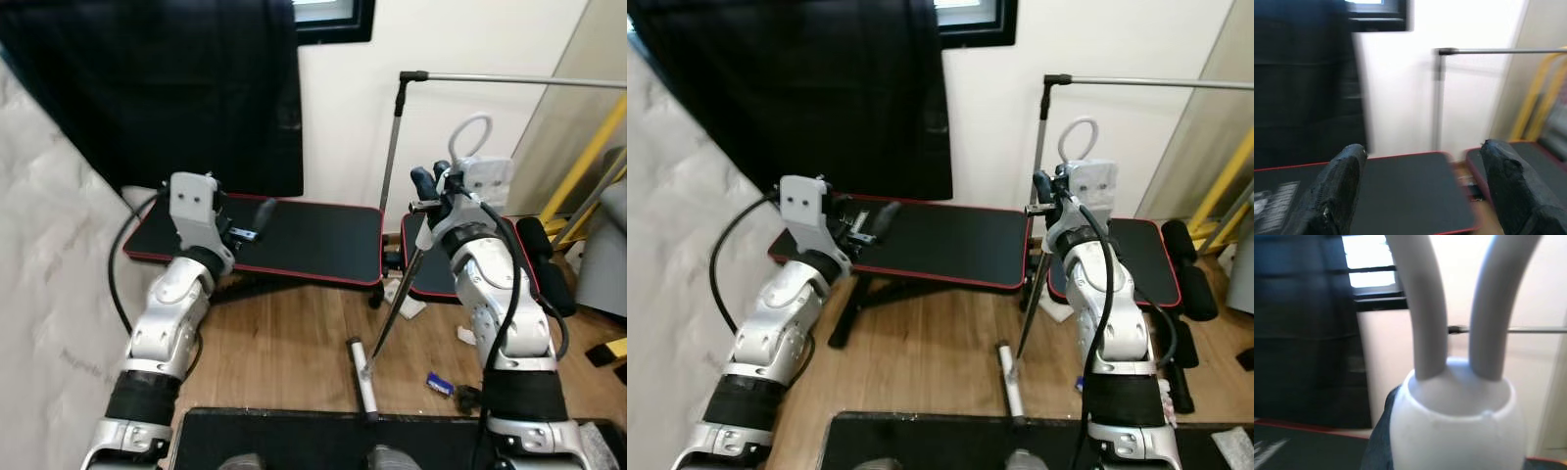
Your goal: Sweep floor
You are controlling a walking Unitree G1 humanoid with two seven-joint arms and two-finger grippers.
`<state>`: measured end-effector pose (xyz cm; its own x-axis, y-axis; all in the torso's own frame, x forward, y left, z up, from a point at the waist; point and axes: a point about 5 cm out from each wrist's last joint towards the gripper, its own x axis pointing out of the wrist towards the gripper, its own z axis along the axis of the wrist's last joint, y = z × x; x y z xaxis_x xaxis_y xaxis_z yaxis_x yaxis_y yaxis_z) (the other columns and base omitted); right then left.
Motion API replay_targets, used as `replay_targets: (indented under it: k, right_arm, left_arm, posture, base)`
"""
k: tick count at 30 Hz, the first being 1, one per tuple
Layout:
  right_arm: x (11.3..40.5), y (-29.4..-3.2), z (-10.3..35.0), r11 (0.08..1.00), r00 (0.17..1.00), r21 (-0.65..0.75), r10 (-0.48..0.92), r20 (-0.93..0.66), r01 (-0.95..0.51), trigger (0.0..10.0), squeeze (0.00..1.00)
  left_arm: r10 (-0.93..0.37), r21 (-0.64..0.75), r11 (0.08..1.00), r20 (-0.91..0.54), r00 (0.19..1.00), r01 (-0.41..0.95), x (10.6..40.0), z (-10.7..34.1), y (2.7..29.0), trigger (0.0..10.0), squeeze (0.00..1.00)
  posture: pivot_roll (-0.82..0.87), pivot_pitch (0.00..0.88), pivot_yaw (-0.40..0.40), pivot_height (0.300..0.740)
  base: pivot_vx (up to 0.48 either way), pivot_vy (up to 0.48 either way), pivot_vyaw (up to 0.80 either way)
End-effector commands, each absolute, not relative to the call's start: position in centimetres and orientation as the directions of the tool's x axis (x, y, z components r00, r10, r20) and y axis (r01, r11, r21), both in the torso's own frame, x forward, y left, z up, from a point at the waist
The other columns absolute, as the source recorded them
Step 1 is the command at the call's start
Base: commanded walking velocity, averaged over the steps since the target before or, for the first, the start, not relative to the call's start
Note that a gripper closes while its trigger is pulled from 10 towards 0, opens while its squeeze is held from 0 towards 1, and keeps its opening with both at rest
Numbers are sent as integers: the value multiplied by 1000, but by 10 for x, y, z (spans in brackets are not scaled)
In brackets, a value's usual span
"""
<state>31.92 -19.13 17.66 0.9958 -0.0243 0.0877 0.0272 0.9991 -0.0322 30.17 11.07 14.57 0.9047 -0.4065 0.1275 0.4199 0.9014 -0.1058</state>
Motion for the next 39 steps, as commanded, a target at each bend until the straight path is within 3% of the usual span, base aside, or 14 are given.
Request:
replay_targets:
  k: [1, 12, 20, 33, 39]
  right_arm:
    - [325, -186, 193, 996, 987, -88, -18, 161, 33, 10000, 0]
    - [340, -197, 205, 993, 983, -81, -65, 174, 80, 10000, 0]
    - [345, -182, 208, 1000, 985, -14, 5, 171, -3, 10000, 0]
    - [342, -136, 222, 950, 951, 145, 250, 180, -277, 10000, 0]
    - [343, -135, 226, 952, 952, 144, 240, 191, -269, 10000, 0]
  left_arm:
    - [-414, -82, 902, 117, 903, 424, 300, 146, 117, 10000, 0]
    - [-436, -89, 890, 115, 893, 446, 280, 154, 112, 10000, 0]
    - [-416, -96, 899, 123, 901, 428, 272, 160, 111, 10000, 0]
    - [-418, -106, 899, 85, 904, 426, 241, 163, 111, 10000, 0]
    - [-416, -111, 900, 73, 906, 422, 234, 164, 111, 10000, 0]
  posture:
    - [66, 0, -15, 740]
    - [79, 0, -45, 740]
    - [86, 5, -65, 740]
    - [101, 80, -92, 740]
    - [104, 95, -92, 740]
  base:
    - [375, 0, 0]
    - [375, 0, 0]
    - [354, 0, 0]
    - [0, 0, 0]
    - [0, 0, 0]
